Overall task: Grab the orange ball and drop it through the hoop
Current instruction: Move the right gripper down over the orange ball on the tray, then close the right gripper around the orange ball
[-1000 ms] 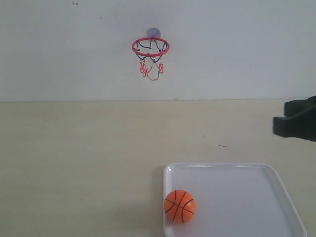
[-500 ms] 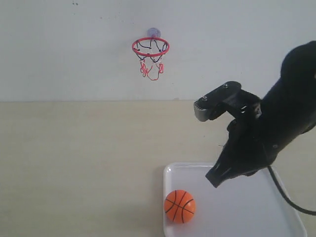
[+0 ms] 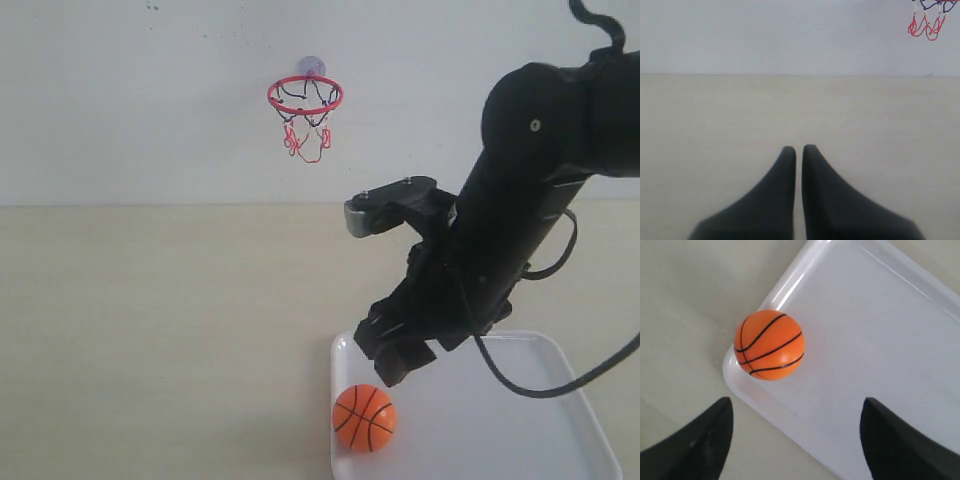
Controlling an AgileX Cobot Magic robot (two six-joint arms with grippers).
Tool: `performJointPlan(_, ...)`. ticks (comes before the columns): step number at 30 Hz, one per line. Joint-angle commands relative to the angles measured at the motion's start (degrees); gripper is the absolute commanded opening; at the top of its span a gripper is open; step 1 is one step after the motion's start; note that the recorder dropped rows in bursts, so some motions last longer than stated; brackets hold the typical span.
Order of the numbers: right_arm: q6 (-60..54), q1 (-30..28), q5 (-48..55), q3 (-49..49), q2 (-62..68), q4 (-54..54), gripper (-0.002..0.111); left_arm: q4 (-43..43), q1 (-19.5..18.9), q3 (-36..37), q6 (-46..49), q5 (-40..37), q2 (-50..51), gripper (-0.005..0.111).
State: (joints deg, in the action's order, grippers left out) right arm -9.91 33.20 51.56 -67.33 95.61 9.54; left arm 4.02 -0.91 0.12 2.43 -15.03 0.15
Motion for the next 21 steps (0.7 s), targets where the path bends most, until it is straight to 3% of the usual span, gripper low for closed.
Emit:
performJointPlan(1,1.90,2.33,0.36,-2.69,3.95,-0.05,0.068,0.53,-0.18,-0.12,0.24,0.43,-0.15,0.004)
performJointPlan(6,6.52,5.17,0.53,-6.32,8.40,-2.73,0.068,0.53,-0.18,-0.12,0.24,0.43,-0.15,0.004)
performJointPlan(21,9.91,5.65,5.81,-11.63,16.95,-4.85,0.068,0.53,-0.18,-0.12,0.24,0.43,-0.15,0.004)
